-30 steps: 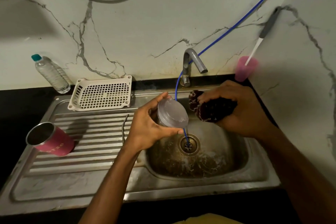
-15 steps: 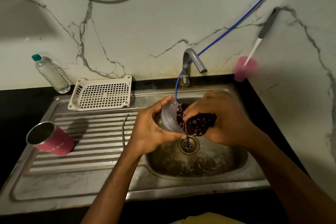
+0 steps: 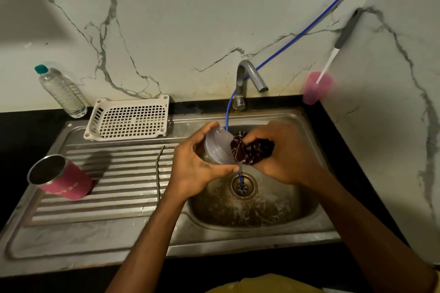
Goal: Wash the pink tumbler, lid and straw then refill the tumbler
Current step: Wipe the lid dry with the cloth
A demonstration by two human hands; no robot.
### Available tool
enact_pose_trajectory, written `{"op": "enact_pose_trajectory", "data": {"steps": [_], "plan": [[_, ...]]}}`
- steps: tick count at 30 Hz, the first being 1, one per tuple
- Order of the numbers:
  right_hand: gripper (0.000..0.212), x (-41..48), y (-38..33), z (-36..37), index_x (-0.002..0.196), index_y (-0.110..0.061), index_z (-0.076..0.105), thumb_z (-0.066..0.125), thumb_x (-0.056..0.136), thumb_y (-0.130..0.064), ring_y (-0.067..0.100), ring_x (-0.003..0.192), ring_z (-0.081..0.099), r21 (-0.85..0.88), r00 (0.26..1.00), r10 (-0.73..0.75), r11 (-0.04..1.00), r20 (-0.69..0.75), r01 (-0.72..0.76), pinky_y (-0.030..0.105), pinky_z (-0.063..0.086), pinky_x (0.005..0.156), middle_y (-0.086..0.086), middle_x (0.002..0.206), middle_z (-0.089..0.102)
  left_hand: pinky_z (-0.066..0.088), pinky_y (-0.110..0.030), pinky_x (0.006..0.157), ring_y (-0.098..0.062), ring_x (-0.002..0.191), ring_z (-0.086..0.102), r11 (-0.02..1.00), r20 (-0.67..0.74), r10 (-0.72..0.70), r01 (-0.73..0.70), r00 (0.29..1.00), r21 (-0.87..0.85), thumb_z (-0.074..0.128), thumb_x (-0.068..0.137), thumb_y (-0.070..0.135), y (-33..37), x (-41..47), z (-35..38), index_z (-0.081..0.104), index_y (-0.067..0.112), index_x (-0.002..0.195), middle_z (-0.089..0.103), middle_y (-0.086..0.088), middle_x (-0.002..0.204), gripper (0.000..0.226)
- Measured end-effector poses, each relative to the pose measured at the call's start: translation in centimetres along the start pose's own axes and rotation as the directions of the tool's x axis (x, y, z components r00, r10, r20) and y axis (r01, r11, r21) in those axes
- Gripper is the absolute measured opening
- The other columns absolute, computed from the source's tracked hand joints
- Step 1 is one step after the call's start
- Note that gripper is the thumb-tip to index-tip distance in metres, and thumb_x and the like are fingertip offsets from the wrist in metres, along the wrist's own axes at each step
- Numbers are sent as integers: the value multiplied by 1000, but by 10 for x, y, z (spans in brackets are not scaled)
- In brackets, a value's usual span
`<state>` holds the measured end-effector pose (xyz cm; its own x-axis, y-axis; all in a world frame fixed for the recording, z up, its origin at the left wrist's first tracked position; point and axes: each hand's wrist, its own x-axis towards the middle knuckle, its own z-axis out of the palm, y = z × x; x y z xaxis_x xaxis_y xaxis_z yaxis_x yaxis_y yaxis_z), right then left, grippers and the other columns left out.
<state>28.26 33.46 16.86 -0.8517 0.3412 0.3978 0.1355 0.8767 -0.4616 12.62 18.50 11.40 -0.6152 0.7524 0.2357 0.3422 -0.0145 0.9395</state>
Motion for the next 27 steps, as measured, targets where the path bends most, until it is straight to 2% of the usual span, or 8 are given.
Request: {"op": "enact_pose_trajectory", "data": {"steps": [3, 5, 9, 13, 16, 19, 24, 27], "plan": [[34, 3, 7, 0, 99, -23, 73, 89, 70, -12, -10, 90, 64, 290, 958, 279, 924, -69, -248, 8, 51, 80, -21, 95, 68, 47, -19, 104, 0, 125, 57, 998, -62, -20, 16, 998, -53, 95, 48, 24, 5, 2, 5, 54, 9, 140, 62, 11, 132, 103], [32, 4, 10, 7, 103, -19, 75, 85, 74, -9, -5, 92, 66, 370, 914, 404, 853, -23, -368, 10, 53, 79, -14, 96, 72, 45, -12, 100, 6, 122, 56, 997, -89, -16, 9, 996, -80, 95, 48, 21, 9, 3, 10, 53, 8, 141, 61, 15, 129, 102], [28, -3, 2, 18, 96, -25, 76, 83, 74, -9, 0, 88, 69, 374, 916, 402, 848, 12, -377, 24, 58, 79, -14, 87, 74, 47, -11, 96, 5, 119, 59, 995, -123, -10, -3, 992, -104, 94, 50, 12, 4, -1, 15, 49, 3, 144, 62, 10, 129, 105], [37, -11, -5, 16, 87, -34, 72, 83, 72, -2, 0, 87, 70, 491, 902, 431, 782, 21, -385, 24, 58, 78, -21, 84, 73, 49, -23, 103, -1, 126, 57, 995, -137, -11, -3, 990, -96, 95, 51, 17, 0, -2, 10, 48, 7, 146, 62, 10, 133, 106], [42, -11, -13, 5, 86, -34, 73, 82, 71, 4, 1, 84, 71, 534, 935, 349, 782, 56, -323, 17, 57, 72, -18, 85, 75, 47, -38, 110, -9, 133, 53, 998, -105, 30, -35, 994, -46, 96, 54, 29, -4, -1, 4, 48, 12, 147, 59, 8, 140, 106], [39, -6, -20, -4, 88, -33, 74, 86, 68, -2, 2, 85, 71, 527, 958, 285, 812, 21, -252, 19, 58, 76, -13, 84, 76, 45, -43, 112, -13, 137, 50, 995, -70, 88, -85, 994, 47, 96, 56, 33, -8, 1, 3, 46, 15, 149, 55, 5, 145, 107], [35, 10, -27, -7, 103, -18, 75, 87, 71, -13, 3, 94, 69, 375, 979, 181, 917, -89, -136, 28, 59, 83, -11, 97, 74, 47, -34, 109, -15, 134, 50, 960, -13, 214, -207, 977, 186, 97, 56, 36, -5, 8, 1, 45, 12, 149, 52, -2, 143, 110], [32, 18, -30, -10, 107, -16, 74, 81, 76, -20, 5, 91, 66, 254, 989, 8, 967, -149, 30, 26, 57, 80, -13, 98, 71, 52, -32, 101, -13, 126, 53, 933, 45, 266, -269, 963, 241, 93, 57, 46, 2, 6, 6, 55, 20, 141, 53, 0, 134, 96]]}}
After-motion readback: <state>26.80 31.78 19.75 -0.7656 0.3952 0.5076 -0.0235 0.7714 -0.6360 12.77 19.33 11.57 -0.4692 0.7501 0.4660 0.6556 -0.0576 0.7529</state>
